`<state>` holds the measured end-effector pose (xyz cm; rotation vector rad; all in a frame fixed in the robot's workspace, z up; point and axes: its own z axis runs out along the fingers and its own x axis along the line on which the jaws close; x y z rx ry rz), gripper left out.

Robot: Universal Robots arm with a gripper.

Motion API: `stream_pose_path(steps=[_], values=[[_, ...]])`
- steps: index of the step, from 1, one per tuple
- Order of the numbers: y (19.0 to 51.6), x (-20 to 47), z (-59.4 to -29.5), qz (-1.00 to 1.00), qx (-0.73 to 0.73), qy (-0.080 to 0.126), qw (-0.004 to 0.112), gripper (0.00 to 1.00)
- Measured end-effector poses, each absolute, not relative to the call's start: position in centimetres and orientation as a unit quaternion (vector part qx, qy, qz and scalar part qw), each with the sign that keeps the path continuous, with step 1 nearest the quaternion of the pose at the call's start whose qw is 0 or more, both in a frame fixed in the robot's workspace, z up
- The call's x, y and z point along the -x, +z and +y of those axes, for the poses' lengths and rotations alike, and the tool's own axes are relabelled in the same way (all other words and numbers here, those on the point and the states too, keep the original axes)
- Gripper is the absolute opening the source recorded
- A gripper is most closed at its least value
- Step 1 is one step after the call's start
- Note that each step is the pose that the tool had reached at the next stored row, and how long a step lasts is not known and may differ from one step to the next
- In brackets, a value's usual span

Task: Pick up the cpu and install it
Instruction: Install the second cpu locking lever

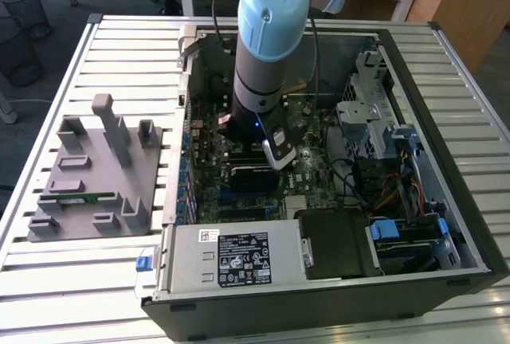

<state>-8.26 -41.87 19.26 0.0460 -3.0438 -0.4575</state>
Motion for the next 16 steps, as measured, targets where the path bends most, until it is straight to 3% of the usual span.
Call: stream_pose_path(steps=[16], values=[[18.83,8.61,-41.87,-0.987,-0.018,-0.158,0.032,0.11]])
